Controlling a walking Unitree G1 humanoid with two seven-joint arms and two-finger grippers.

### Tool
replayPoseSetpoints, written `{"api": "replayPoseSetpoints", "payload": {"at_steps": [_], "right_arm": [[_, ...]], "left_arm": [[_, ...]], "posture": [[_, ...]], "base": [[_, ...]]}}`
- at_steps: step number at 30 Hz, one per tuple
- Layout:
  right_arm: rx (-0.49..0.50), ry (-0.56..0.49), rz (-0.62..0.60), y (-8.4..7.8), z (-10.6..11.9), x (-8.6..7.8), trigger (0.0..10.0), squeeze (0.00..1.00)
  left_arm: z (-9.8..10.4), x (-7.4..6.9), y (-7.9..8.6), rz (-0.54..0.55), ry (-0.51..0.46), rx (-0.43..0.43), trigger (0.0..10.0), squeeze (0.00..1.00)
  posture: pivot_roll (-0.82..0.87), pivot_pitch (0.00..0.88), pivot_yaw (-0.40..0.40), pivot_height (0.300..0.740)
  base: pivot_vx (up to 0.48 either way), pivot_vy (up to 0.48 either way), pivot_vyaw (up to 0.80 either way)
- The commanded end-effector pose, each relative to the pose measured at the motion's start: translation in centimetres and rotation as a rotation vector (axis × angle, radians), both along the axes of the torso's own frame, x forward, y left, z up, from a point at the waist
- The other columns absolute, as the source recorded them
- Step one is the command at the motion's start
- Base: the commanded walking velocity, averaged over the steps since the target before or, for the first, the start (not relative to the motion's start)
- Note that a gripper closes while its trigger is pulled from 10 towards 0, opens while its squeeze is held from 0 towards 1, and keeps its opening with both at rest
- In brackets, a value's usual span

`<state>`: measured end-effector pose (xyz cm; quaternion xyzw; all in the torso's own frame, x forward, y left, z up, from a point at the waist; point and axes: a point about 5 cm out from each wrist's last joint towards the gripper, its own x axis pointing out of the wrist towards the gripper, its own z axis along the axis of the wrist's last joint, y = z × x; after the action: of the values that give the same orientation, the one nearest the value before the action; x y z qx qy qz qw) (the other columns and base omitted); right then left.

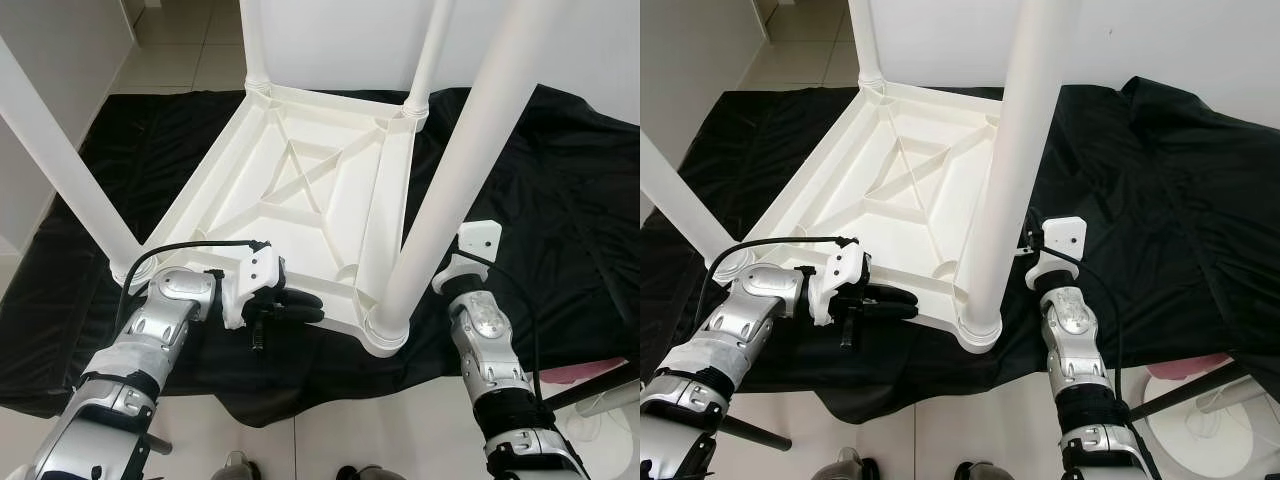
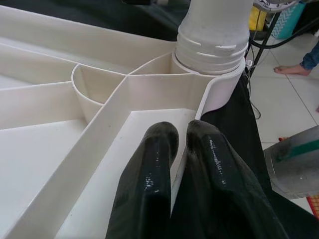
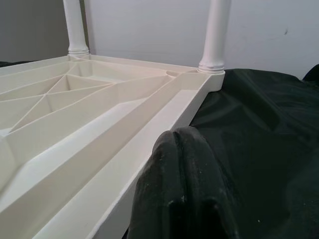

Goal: Building children table

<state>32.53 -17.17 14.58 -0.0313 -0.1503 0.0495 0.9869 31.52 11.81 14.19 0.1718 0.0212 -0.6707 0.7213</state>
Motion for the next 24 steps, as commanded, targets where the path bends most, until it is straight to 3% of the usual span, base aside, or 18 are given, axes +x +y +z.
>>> {"api": "replayPoseSetpoints", "payload": {"at_steps": [1, 2, 11, 12, 17, 21, 24], "right_arm": [[0.006, 0.019, -0.002, -0.1, -0.5, -0.4, 10.0, 0.0], [0.011, 0.021, -0.004, -0.2, -0.6, -0.5, 10.0, 0.0], [0.031, 0.029, -0.016, -0.6, -0.8, -0.9, 10.0, 0.0], [0.043, 0.035, -0.033, -0.6, -0.9, -1.0, 10.0, 0.0], [0.083, 0.042, -0.077, -0.3, -1.2, -1.1, 10.0, 0.0], [0.108, 0.104, -0.268, -0.6, -2.1, -0.3, 10.0, 0.0], [0.117, 0.119, -0.291, -0.7, -2.2, -0.1, 10.0, 0.0]], "left_arm": [[0.5, 1.9, 0.9, 0.416, -0.103, -0.089, 10.0, 0.0], [0.7, 1.9, 1.1, 0.414, -0.102, -0.093, 10.0, 1.0], [1.6, 1.9, 1.8, 0.43, -0.131, -0.11, 10.0, 1.0], [1.9, 1.9, 2.0, 0.437, -0.138, -0.117, 10.0, 0.0], [2.3, 1.8, 2.7, 0.456, -0.154, -0.12, 10.0, 0.0], [3.6, 2.1, 4.4, 0.562, -0.186, -0.188, 10.0, 0.0], [4.1, 2.2, 5.0, 0.606, -0.188, -0.219, 10.0, 0.0]], "posture": [[0.0, 0.127, -0.008, 0.74], [0.0, 0.132, -0.011, 0.74], [0.01, 0.137, -0.015, 0.74], [0.01, 0.14, -0.013, 0.74], [0.01, 0.143, -0.011, 0.74], [0.03, 0.147, -0.018, 0.74], [0.04, 0.146, -0.018, 0.74]], "base": [[0.0, 0.0, 0.0], [0.0, 0.0, 0.0], [0.0, 0.0, 0.0], [0.0, 0.0, 0.0], [0.0, 0.0, 0.0], [0.0, 0.0, 0.0], [0.0, 0.0, 0.0]]}}
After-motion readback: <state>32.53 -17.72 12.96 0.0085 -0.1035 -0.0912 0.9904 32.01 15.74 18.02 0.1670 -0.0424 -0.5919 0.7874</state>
